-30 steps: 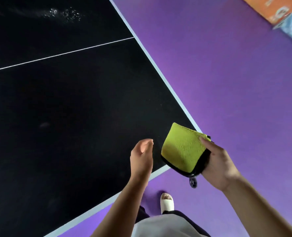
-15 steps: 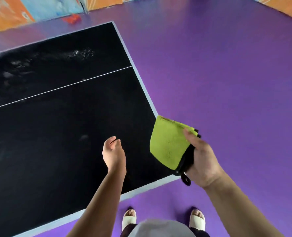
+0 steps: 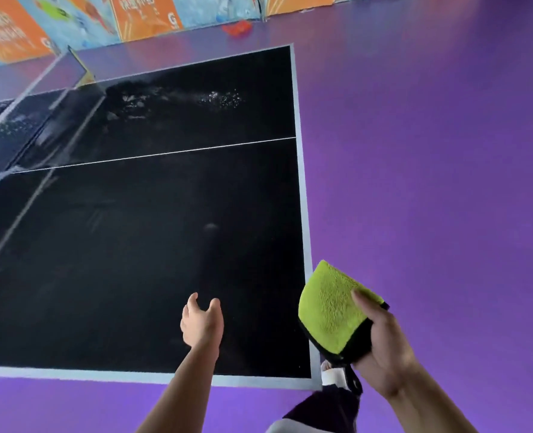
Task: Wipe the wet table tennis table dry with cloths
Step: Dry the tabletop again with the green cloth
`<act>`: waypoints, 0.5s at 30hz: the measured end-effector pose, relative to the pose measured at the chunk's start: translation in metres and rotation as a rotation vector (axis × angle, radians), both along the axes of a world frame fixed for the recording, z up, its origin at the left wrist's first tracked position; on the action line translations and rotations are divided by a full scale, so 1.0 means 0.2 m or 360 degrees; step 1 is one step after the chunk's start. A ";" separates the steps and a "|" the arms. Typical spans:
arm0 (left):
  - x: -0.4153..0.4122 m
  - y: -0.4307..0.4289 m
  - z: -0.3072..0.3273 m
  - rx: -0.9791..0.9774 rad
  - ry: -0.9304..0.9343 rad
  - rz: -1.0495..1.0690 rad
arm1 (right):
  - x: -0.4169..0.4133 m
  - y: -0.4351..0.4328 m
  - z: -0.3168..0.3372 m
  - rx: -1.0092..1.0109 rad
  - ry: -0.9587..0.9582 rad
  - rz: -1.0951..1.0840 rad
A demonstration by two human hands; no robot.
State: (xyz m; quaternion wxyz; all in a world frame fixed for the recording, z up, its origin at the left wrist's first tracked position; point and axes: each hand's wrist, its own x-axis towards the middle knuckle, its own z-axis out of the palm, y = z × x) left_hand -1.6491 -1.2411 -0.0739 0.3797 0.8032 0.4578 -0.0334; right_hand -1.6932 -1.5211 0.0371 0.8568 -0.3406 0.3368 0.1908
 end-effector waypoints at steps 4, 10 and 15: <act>0.13 -0.11 -0.12 -0.0064 0.0315 -0.0024 | 0.23 -0.16 0.02 -0.0161 0.0073 -0.0004; 0.22 -0.18 -0.23 -0.0138 0.0444 0.0114 | 0.57 -0.27 -0.01 -0.0413 0.0139 0.0123; 0.23 -0.17 -0.30 -0.0115 0.0392 0.0170 | 0.99 -0.12 -0.17 -0.0773 0.0218 0.0437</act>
